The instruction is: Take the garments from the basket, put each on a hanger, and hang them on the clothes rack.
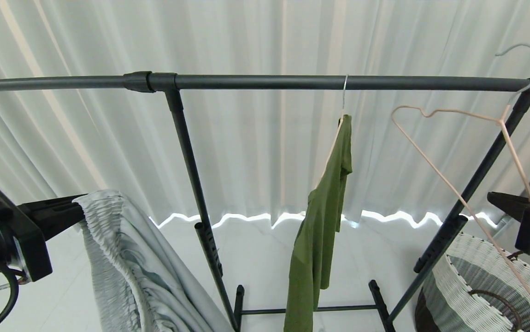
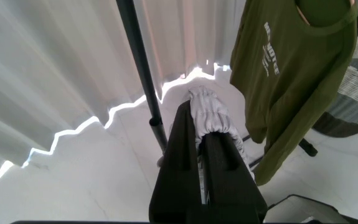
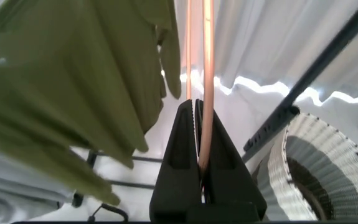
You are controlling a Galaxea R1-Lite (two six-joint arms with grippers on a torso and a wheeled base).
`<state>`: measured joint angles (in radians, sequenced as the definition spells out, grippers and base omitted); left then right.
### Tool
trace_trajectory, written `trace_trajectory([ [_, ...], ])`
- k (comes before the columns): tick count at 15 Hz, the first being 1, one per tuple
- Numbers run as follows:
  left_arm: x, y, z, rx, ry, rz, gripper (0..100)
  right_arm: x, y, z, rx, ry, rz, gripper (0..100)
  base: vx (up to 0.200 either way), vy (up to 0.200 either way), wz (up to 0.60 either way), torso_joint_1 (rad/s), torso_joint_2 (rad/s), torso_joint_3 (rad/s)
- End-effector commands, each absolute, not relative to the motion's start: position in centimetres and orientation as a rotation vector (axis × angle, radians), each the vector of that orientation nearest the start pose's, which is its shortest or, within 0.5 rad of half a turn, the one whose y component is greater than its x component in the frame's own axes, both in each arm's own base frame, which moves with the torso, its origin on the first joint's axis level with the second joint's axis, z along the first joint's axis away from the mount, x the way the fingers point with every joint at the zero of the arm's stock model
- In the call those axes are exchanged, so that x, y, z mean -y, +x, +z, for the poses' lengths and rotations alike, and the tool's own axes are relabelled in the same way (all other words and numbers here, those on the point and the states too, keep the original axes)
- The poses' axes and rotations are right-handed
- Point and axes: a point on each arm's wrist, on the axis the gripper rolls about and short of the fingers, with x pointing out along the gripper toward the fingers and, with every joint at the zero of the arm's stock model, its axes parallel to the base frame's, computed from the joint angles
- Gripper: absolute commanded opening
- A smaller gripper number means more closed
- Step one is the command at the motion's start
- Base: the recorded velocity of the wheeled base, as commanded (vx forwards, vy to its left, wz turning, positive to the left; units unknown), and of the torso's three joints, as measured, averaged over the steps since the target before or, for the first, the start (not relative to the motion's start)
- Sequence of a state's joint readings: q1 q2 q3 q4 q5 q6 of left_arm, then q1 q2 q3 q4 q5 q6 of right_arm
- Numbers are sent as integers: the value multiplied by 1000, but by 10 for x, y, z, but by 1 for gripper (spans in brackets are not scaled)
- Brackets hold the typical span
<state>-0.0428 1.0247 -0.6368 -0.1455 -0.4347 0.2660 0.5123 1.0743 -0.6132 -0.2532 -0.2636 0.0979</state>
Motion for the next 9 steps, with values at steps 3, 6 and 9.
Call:
trace_trajectory([
  [3,15,132,236,-175,215,-504,0,-66,128,226,-224,15,269,0,-200,0,0,-7,-4,5],
  [6,15,134,235,-181,213,-504,0,-68,129,224,-239,17,311,0,-200,0,0,2,4,2],
  [9,15,135,233,-191,211,-507,0,-71,130,224,-248,28,403,0,-67,0,0,1,1,-2],
])
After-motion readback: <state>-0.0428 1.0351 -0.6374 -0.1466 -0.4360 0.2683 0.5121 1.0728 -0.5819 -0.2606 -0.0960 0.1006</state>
